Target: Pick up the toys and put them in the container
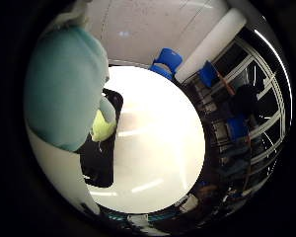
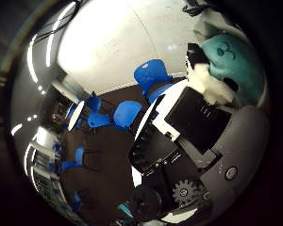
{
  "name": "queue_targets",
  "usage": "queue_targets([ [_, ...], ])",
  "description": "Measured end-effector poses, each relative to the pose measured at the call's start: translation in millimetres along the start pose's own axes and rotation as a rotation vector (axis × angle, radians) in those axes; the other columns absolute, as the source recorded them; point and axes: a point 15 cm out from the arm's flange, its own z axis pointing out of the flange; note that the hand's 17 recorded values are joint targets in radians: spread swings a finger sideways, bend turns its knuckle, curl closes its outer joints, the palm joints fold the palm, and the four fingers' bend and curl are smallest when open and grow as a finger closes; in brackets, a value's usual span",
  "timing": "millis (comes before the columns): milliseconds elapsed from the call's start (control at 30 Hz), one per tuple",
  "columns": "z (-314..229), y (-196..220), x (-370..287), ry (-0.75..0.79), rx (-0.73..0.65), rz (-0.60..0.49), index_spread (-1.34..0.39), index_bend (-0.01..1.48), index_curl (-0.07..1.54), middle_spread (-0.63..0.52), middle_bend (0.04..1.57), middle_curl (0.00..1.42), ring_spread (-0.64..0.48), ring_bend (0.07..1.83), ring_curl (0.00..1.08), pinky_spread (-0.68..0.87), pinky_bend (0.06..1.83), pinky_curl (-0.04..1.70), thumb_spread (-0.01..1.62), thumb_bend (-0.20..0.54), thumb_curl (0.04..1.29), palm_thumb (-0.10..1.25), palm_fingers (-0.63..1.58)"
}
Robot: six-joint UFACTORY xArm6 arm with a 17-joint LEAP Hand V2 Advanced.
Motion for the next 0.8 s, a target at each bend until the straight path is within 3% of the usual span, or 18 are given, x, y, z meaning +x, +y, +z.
queue_targets([
  [433, 20.2, 7.0, -32.3, -0.029, -0.032, -0.012, -0.22, 1.1, 0.8, -0.11, 1.39, 0.72, -0.23, 1.33, 0.82, -0.22, 1.11, 1.16, 0.58, -0.023, 0.91, 1.02, 1.11],
  [500, 20.0, 6.5, -31.3, -0.028, -0.031, -0.011, -0.22, 1.07, 0.8, -0.11, 1.38, 0.71, -0.23, 1.33, 0.82, -0.23, 1.12, 1.15, 0.63, -0.042, 0.89, 0.94, 1.11],
  [567, 20.2, 7.1, -29.0, -0.026, -0.033, -0.007, -0.23, 0.96, 0.79, -0.12, 1.34, 0.69, -0.23, 1.33, 0.79, -0.25, 1.11, 1.09, 0.71, -0.039, 0.85, 0.88, 1.11],
  [667, 21.4, 11.4, -24.9, -0.023, -0.05, -0.004, -0.28, 0.6, 0.72, -0.14, 1.19, 0.63, -0.24, 1.27, 0.69, -0.38, 1.03, 0.92, 0.81, -0.042, 0.75, 0.77, 1.0],
  [733, 23.0, 17.6, -22.7, -0.019, -0.075, -0.005, -0.32, 0.39, 0.68, -0.17, 1.08, 0.6, -0.26, 1.25, 0.65, -0.46, 1.01, 0.86, 0.89, -0.03, 0.7, 0.74, 0.81],
  [800, 25.3, 28.1, -19.2, -0.014, -0.117, -0.006, -0.38, 0.35, 0.65, -0.19, 0.94, 0.56, -0.24, 1.13, 0.6, -0.38, 0.89, 0.83, 1.0, -0.032, 0.62, 0.7, 0.47],
])
